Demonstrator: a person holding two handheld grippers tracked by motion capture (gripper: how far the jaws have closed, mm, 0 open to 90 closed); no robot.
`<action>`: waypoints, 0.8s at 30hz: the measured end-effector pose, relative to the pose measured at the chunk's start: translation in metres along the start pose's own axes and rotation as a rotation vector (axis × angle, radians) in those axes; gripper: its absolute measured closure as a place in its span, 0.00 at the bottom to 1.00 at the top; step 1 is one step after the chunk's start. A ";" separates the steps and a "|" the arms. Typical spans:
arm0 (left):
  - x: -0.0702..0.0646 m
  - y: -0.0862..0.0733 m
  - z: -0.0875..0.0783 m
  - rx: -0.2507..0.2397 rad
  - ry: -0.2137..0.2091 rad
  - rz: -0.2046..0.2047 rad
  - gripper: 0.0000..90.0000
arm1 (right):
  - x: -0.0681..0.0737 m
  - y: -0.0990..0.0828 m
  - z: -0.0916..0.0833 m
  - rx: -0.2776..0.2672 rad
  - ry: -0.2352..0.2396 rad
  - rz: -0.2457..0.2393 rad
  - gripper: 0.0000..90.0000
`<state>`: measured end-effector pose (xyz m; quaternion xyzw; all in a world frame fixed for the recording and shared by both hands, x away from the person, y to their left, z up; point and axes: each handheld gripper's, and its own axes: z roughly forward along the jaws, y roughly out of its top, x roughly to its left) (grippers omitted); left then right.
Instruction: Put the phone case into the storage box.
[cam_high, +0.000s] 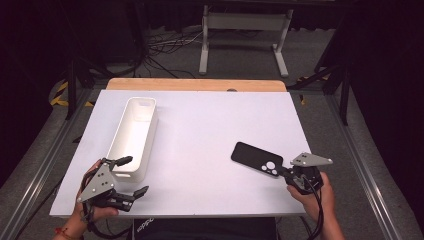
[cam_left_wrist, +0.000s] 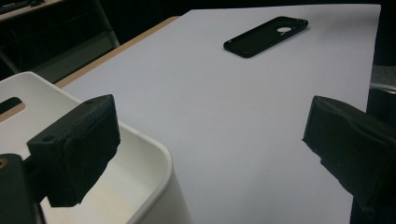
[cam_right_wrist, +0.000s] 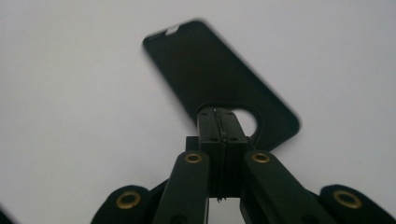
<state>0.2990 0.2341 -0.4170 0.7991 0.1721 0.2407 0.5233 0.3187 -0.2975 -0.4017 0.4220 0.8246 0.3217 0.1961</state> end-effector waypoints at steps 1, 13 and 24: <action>-0.001 0.000 0.000 0.000 -0.002 -0.008 0.05 | 0.001 0.001 0.002 0.028 0.006 -0.009 1.00; -0.001 0.000 0.001 -0.005 -0.024 -0.009 0.05 | 0.000 -0.003 0.031 0.269 -0.019 -0.079 1.00; -0.001 0.000 0.003 0.010 -0.038 -0.010 0.05 | -0.009 0.006 0.042 0.308 -0.103 -0.089 1.00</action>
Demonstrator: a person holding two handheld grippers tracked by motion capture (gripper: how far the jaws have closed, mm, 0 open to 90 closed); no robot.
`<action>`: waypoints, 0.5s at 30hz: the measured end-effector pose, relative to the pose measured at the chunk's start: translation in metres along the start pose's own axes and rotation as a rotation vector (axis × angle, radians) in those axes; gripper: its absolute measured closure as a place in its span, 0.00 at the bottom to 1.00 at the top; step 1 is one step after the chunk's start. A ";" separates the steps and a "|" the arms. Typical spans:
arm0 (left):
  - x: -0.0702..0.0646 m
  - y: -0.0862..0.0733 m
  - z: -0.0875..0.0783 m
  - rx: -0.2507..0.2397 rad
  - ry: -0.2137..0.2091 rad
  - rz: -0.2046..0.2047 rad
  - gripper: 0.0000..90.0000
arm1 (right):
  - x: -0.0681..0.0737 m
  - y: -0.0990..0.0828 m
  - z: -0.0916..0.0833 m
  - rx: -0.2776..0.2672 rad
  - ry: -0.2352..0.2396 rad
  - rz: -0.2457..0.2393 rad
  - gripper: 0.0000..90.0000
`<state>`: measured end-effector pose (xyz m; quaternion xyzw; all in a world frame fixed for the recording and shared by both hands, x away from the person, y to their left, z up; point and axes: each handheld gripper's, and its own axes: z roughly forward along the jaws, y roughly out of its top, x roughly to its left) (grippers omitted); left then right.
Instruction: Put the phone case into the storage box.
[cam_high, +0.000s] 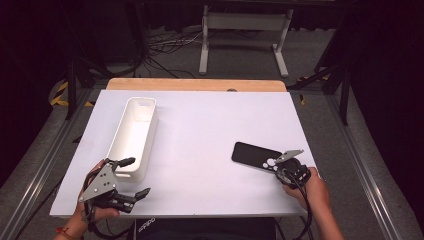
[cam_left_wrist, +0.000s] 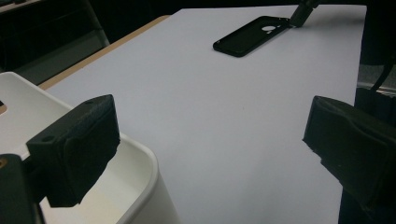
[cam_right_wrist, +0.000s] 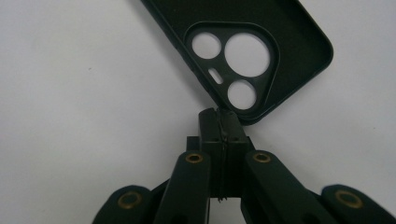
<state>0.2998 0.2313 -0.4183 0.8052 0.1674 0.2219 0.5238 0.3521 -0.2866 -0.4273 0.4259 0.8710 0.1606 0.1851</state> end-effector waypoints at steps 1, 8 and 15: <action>0.000 0.000 0.000 -0.003 -0.002 -0.007 0.05 | -0.001 0.001 0.001 0.000 -0.004 0.002 1.00; 0.000 0.000 0.001 0.004 -0.006 -0.002 0.05 | -0.012 0.012 0.008 -0.008 -0.036 0.020 1.00; 0.001 -0.002 0.003 0.012 -0.016 -0.008 0.05 | -0.035 0.027 0.024 -0.031 -0.092 0.058 1.00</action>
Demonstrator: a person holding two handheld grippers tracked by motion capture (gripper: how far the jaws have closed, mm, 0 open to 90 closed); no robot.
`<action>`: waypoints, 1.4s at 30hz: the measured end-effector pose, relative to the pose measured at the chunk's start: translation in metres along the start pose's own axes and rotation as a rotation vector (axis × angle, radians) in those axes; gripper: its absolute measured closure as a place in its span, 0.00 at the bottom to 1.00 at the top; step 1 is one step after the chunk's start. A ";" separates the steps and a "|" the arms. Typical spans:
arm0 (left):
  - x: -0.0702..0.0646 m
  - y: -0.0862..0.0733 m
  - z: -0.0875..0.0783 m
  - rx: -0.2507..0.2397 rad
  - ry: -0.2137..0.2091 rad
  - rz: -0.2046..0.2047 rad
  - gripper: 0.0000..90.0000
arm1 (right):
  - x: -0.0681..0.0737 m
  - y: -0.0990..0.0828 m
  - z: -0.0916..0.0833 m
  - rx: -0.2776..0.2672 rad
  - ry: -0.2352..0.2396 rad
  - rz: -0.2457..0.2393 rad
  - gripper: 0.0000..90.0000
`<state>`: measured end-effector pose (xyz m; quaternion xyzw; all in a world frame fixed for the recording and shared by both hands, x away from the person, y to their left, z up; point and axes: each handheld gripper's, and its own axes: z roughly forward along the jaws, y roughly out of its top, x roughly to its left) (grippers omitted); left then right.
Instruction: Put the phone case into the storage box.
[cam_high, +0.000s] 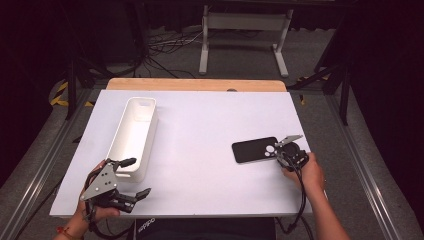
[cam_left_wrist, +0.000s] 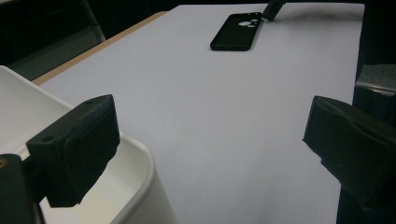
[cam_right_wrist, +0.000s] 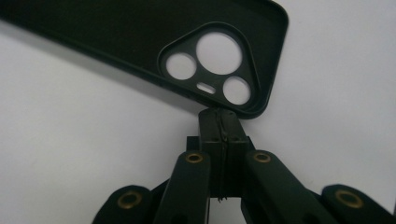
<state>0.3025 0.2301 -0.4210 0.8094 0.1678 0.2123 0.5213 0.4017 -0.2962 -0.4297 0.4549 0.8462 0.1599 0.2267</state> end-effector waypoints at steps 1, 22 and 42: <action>0.000 -0.001 0.001 0.000 -0.006 -0.010 0.05 | -0.003 0.002 0.003 0.002 -0.006 0.004 1.00; -0.001 -0.001 0.012 0.023 -0.039 -0.014 0.05 | -0.003 0.058 0.045 -0.111 -0.057 -0.200 1.00; -0.002 0.000 0.014 0.016 -0.053 -0.012 0.05 | 0.003 0.093 0.064 -0.158 0.003 -0.232 0.98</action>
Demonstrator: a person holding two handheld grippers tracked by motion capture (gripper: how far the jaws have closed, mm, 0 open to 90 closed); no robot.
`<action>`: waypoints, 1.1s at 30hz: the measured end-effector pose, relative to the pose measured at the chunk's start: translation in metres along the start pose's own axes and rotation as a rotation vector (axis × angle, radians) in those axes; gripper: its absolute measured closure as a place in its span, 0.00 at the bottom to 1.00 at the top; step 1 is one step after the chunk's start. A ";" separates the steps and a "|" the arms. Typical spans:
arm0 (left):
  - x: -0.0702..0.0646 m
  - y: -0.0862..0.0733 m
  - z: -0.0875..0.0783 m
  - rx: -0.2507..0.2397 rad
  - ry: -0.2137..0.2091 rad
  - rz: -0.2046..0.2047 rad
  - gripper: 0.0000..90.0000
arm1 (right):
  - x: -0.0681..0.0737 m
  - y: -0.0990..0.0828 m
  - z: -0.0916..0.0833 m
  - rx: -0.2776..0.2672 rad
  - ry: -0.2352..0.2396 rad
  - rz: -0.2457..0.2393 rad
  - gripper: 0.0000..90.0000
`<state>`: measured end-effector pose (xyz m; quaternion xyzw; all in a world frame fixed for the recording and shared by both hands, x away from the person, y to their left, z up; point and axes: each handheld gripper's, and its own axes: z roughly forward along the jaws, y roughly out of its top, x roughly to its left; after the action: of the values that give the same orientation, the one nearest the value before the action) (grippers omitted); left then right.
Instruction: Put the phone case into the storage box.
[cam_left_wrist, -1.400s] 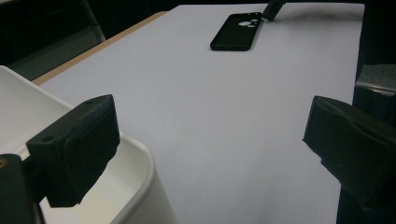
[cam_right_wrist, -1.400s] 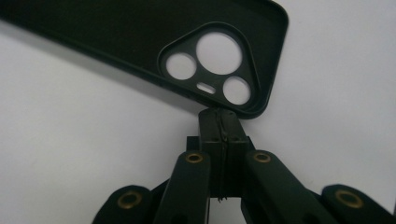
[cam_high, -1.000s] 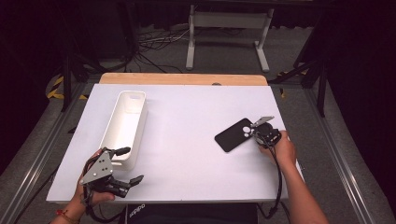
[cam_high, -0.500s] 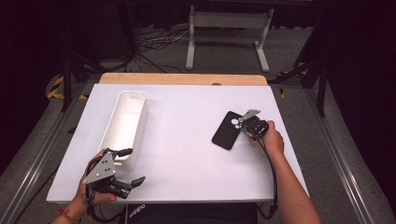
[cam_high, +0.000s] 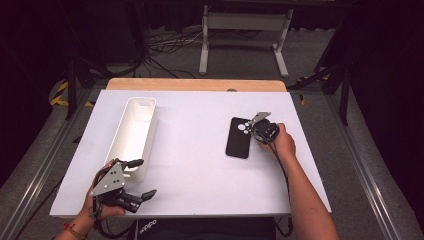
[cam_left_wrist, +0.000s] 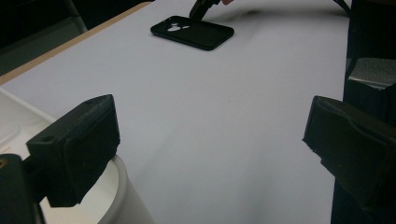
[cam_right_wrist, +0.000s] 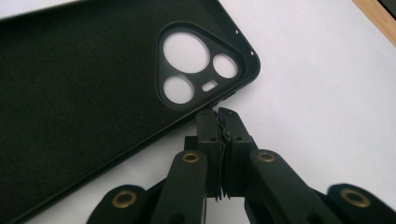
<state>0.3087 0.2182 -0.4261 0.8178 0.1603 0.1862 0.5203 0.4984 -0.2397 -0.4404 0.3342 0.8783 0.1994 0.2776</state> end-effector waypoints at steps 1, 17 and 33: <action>0.000 0.001 -0.002 -0.008 0.004 0.003 0.05 | 0.000 0.002 0.001 -0.004 0.010 -0.007 0.98; 0.005 0.003 -0.005 -0.022 0.020 -0.010 0.05 | -0.009 0.007 0.000 -0.071 0.070 0.058 0.91; 0.005 0.007 -0.010 -0.041 0.033 0.001 0.05 | -0.031 0.021 -0.006 -0.112 0.146 0.337 0.28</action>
<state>0.3087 0.2254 -0.4152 0.8039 0.1647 0.2030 0.5342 0.5236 -0.2477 -0.4138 0.4450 0.8154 0.3155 0.1939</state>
